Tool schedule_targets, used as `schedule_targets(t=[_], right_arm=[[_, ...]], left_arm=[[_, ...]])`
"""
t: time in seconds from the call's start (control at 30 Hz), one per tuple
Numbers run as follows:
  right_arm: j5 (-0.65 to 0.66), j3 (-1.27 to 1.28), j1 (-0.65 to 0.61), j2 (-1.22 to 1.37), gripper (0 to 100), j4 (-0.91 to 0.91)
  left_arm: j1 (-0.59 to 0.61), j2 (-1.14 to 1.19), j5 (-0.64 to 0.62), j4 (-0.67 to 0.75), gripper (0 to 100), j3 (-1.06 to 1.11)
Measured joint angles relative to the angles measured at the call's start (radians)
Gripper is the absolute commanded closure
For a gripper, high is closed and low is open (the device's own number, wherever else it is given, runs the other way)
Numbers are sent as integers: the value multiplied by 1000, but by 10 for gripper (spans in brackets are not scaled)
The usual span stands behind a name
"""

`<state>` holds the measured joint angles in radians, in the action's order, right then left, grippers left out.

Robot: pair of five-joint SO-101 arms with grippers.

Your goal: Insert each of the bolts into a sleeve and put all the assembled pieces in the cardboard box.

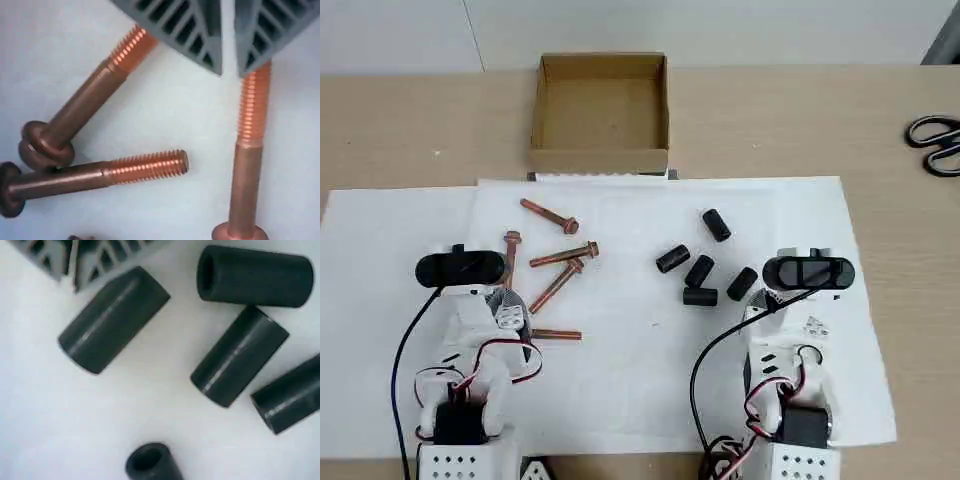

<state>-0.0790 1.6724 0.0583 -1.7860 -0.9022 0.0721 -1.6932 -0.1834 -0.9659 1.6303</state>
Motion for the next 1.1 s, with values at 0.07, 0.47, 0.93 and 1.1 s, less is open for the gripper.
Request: schedule_targets(t=[0.07,0.47,0.93,1.1], right_arm=[[0,0,0,0,992,0],[0,0,-66,0,995,0],[0,0,-71,0,995,0],[0,-9,-61,0,995,-23]], left_arm=[[0,0,0,0,993,0],[0,0,0,0,993,0],[0,0,0,-2,992,0],[0,0,0,-52,992,-18]])
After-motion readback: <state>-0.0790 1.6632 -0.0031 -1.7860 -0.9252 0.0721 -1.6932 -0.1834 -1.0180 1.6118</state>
